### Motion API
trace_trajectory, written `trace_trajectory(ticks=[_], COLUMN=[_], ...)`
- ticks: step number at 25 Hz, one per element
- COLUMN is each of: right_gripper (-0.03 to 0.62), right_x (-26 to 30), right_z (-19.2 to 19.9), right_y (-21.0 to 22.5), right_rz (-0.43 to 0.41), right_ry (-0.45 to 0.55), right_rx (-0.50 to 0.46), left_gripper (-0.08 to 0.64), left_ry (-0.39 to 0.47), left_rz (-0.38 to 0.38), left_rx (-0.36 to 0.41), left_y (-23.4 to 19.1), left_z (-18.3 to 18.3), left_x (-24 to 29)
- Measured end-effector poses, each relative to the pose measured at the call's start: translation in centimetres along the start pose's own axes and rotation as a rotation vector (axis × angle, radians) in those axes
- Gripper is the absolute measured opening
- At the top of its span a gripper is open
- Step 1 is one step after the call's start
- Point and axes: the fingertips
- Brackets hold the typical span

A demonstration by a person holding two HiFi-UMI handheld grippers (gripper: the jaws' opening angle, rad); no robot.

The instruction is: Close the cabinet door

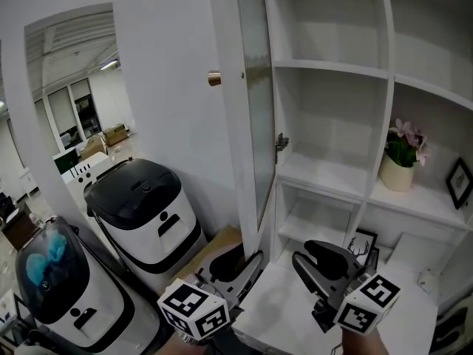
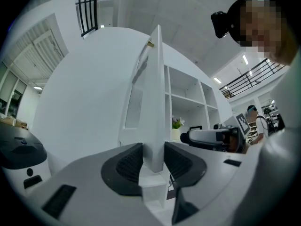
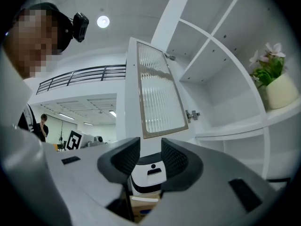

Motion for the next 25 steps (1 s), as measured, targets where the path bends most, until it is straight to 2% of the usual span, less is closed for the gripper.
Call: trace_trajectory(ticks=[10,19,25], right_gripper=[0.150,0.153,0.152], right_x=[2.8,4.0,3.8], right_z=[-0.9,-0.6,-0.4], right_y=[-4.2,-4.8,-3.7], right_rz=[-0.060,-0.021,0.041], right_ry=[0.002,-0.023,-0.028], right_rx=[-0.059,-0.100,-0.097], left_gripper=[0.147,0.149,0.150], left_ry=[-0.003,-0.002,-0.014], left_rz=[0.078,0.152,0.202], left_rx=[0.005,0.000,0.013], left_y=[1.3,2.4,3.1], left_z=[0.3,0.5,0.8], left_x=[0.6,1.2,1.7])
Point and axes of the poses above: the fingertips, and each gripper's own axes: x forward along the fingers, y to its right, z out of its underside, and after that the axes turned 3 degrees about -x, right-handed
